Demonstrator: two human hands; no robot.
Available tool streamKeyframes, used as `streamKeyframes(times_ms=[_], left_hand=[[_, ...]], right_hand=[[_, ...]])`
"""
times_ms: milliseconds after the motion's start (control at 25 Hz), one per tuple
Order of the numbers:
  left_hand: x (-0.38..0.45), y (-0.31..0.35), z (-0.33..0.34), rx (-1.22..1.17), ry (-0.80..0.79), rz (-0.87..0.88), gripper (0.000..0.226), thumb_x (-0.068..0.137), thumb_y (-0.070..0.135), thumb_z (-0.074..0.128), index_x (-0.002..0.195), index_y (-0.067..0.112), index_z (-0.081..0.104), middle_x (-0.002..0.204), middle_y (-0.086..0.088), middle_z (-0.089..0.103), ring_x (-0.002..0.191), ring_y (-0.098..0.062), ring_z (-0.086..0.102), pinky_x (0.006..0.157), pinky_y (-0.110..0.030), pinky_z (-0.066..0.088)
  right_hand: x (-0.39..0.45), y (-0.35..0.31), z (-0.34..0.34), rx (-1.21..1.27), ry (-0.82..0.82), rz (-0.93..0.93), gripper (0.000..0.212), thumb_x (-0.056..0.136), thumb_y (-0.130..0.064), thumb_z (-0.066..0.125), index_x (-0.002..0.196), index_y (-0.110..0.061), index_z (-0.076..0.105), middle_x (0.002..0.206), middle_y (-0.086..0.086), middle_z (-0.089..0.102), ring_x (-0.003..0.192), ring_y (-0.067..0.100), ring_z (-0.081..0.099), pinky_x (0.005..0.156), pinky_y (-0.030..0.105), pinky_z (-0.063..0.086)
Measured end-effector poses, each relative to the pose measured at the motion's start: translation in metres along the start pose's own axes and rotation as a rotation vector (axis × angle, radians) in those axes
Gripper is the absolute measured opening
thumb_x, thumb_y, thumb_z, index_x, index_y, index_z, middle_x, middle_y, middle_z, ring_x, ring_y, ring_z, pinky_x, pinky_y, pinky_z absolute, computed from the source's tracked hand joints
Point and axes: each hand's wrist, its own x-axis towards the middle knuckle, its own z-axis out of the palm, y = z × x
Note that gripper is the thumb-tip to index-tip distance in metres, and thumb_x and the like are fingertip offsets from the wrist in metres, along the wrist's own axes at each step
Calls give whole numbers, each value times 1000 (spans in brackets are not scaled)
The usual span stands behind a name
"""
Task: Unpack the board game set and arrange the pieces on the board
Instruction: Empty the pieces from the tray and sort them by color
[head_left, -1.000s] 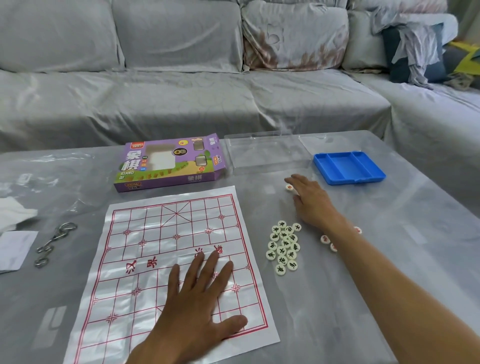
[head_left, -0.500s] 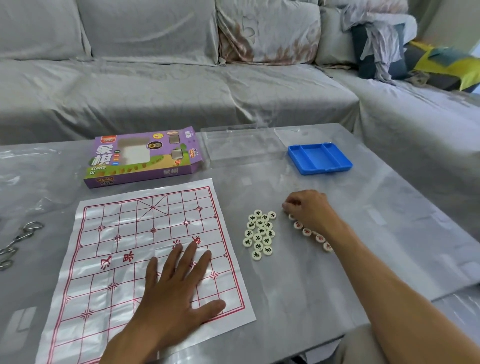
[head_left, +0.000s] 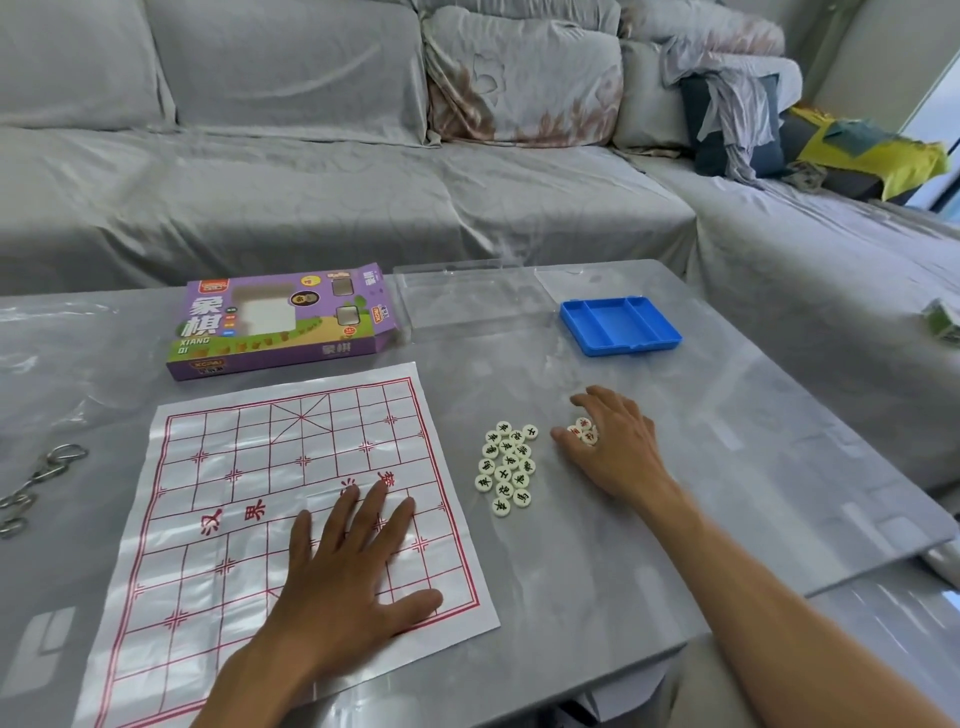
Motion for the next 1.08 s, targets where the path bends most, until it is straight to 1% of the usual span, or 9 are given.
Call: streamKeyframes(times_ms=[80,160,280,440,640,720,880,960,1080], left_hand=[[0,0,0,3,6,-2,107,50,97,-12,145,49,-19,150,17,-38,138,-13,-38,112,-52,-22],[0,0,0,5,4,-2,106,51,97,-11,145,49,-20,150,17,-38,137,-12,-39,112,-52,-22],[1,2,0,-11,8,-7,105,50,97,-11,144,51,-21,150,18,-38,137,-12,-38,112,-51,-22],[1,4,1,-8,30,-19,104,51,97,-12,144,51,-19,150,18,-36,138,-11,-37,112,-50,-22],[-1,8,-2,8,18,-39,101,50,97,-16,140,53,-25,147,19,-41,136,-10,-40,113,-51,-22],[0,9,-3,34,14,-45,100,48,97,-19,137,54,-29,145,19,-44,135,-10,-41,113,-52,-21],[0,9,-2,23,13,-42,99,50,97,-16,139,55,-22,145,20,-43,134,-8,-42,113,-50,-22],[0,9,-3,27,10,-39,100,50,97,-17,140,55,-22,145,20,-43,134,-8,-42,113,-50,-22],[-2,10,-4,25,1,-36,101,48,97,-18,139,54,-26,145,20,-44,134,-9,-43,113,-51,-21]], right_hand=[[-10,3,-2,-80,3,2,73,84,-69,50,146,-36,29,159,-4,18,146,22,16,114,46,17],[-24,20,-4,-83,-51,137,94,74,-82,47,150,-41,9,162,-6,2,148,26,6,116,52,12],[-42,40,2,-30,-92,261,108,65,-92,41,150,-41,-4,162,-6,-6,149,28,4,117,56,9],[-34,30,16,-41,-22,140,97,73,-87,36,150,-41,0,162,-6,-3,149,26,5,117,58,5],[-2,26,25,-88,1,112,88,78,-84,31,150,-40,6,162,-4,5,147,25,12,115,58,8],[12,25,29,-98,11,121,81,82,-80,28,150,-39,12,161,-3,10,147,25,16,115,56,9],[25,26,33,-98,79,239,75,84,-75,24,146,-32,24,156,1,24,142,27,23,113,52,18],[25,25,31,-117,77,256,73,86,-72,25,148,-33,22,158,1,20,145,29,18,114,53,12],[25,20,30,-150,7,39,60,94,-62,28,149,-40,20,162,-5,12,148,25,11,117,49,8]])
